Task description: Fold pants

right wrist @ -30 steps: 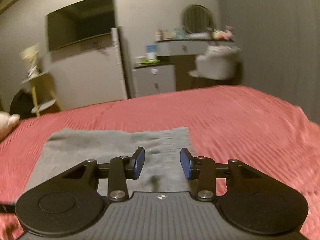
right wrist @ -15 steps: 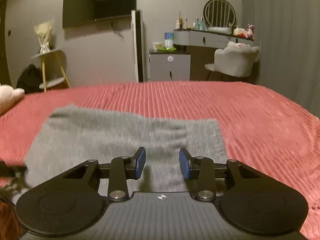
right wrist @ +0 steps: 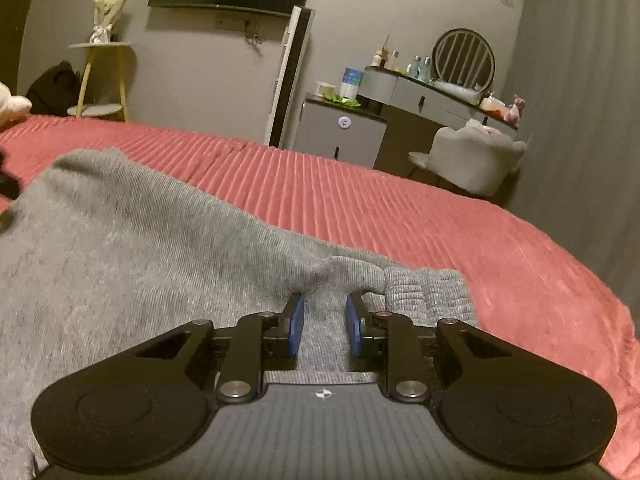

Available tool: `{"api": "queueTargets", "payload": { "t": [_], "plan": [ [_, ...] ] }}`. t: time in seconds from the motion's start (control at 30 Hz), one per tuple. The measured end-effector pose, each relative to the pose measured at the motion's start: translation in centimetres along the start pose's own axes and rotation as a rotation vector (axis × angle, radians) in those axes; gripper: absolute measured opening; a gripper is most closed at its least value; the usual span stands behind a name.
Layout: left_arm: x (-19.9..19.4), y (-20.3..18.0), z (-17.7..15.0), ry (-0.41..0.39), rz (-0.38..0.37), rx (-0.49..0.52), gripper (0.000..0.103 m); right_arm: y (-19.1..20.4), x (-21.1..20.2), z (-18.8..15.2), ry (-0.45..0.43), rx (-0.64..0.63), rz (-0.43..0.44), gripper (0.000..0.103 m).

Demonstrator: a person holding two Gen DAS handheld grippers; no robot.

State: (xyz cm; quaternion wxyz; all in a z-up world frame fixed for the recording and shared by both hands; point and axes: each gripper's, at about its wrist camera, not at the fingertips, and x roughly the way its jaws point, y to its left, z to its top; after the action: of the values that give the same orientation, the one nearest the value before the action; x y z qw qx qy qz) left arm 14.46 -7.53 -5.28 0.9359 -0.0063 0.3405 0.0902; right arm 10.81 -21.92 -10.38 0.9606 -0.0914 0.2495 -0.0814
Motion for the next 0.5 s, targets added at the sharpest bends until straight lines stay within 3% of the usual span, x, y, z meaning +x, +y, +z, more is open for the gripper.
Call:
{"api": "queueTargets", "payload": {
  "t": [0.1, 0.17, 0.27, 0.37, 0.5],
  "plan": [
    [2.2, -2.4, 1.0, -0.036, 0.042, 0.079, 0.06, -0.7, 0.1, -0.2, -0.008, 0.05, 0.027, 0.023],
    [3.9, -3.5, 1.4, -0.011, 0.06, 0.122, 0.06, -0.7, 0.2, -0.2, -0.014, 0.063, 0.031, 0.023],
    [6.2, -4.4, 1.0, 0.012, 0.112, 0.193, 0.071, -1.0, 0.3, -0.6, -0.022, 0.083, 0.039, 0.024],
    [6.4, -3.3, 0.8, 0.01, 0.114, 0.16, 0.085, -1.1, 0.6, -0.7, -0.027, 0.087, 0.053, 0.024],
    [4.2, -0.6, 0.5, 0.07, 0.088, 0.045, 0.085, -1.2, 0.5, -1.0, -0.037, 0.087, 0.057, 0.024]
  ]
}}
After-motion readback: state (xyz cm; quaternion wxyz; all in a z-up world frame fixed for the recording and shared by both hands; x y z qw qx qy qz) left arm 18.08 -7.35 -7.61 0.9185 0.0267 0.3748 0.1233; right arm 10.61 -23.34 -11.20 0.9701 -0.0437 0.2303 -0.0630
